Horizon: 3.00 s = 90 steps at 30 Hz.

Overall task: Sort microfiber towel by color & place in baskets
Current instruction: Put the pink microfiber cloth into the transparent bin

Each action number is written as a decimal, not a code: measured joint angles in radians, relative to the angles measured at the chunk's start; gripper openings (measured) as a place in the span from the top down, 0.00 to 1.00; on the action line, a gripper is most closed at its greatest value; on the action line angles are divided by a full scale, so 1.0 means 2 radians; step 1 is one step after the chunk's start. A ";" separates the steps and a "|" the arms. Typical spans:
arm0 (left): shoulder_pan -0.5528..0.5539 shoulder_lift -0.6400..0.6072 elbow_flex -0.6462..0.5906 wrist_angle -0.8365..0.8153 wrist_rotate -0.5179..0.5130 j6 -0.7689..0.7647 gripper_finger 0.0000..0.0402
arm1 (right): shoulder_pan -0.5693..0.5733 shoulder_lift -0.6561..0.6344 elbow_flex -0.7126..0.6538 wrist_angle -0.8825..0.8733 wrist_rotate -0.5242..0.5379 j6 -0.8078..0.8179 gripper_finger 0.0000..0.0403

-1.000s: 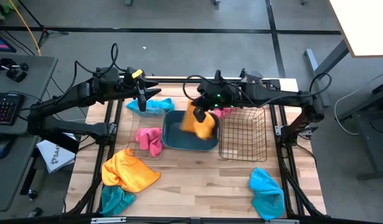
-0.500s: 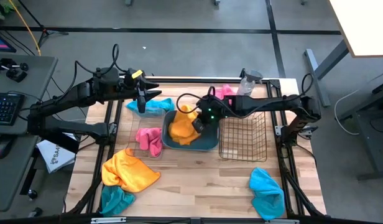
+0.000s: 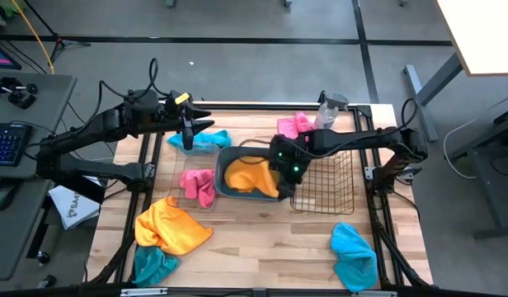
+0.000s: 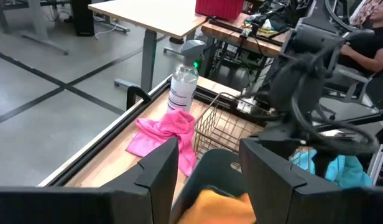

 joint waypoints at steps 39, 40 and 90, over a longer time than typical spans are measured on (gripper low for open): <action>0.000 0.030 0.000 0.000 -0.006 0.001 0.61 | -0.162 0.158 0.174 -0.236 0.507 0.109 0.50; 0.000 0.030 0.000 0.000 -0.006 0.004 0.61 | -0.163 0.158 0.164 -0.239 0.510 0.124 0.50; 0.001 0.030 0.000 0.000 -0.020 0.040 0.61 | -0.194 0.158 0.007 -0.186 0.545 0.204 0.76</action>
